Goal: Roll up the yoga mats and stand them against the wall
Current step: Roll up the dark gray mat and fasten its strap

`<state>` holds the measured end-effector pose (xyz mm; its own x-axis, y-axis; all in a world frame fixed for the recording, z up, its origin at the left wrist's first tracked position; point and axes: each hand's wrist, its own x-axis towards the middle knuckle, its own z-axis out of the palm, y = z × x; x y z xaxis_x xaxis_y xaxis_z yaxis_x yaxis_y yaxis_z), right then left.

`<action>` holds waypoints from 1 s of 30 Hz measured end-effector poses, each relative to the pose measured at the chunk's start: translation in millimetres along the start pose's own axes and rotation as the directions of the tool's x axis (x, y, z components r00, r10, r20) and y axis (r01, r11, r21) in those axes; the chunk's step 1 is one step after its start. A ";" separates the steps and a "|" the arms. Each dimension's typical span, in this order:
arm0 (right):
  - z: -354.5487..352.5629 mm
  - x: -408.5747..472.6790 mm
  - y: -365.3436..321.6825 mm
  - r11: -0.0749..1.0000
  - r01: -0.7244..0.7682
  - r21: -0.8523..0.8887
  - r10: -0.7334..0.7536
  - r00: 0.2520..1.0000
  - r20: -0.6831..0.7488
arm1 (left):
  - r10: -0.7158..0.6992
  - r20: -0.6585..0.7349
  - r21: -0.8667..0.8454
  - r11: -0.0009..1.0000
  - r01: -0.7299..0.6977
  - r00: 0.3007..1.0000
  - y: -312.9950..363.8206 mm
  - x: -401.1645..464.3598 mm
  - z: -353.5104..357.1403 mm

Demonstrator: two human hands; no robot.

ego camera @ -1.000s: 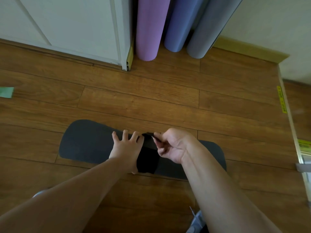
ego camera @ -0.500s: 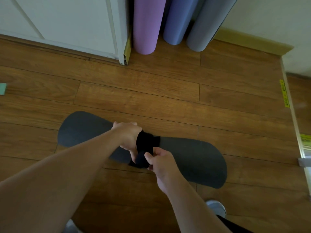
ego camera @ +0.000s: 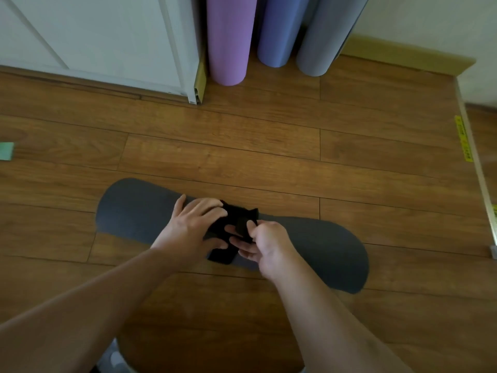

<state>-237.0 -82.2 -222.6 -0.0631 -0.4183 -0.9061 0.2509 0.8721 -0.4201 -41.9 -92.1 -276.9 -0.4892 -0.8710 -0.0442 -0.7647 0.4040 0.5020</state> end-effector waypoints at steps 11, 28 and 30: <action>31.2 2.2 -81.9 0.967 -0.138 0.216 0.173 0.973 -0.156 | -0.182 0.340 0.378 0.925 0.043 0.923 18.5 20.3 -0.6; 38.9 -16.7 12.8 0.976 -0.062 0.209 0.101 0.978 -0.185 | -0.163 0.315 0.319 0.946 0.057 0.935 16.9 34.6 -10.4; 38.7 -12.3 18.5 0.993 0.007 0.118 0.021 0.973 -0.230 | -0.165 0.323 0.274 0.959 0.075 0.932 14.8 37.4 -12.3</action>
<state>-194.1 -70.8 -217.2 -0.2782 -0.3307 -0.9018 0.3631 0.8330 -0.4175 -66.4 -122.2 -260.5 -0.4647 -0.7885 -0.4028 -0.8850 0.3984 0.2412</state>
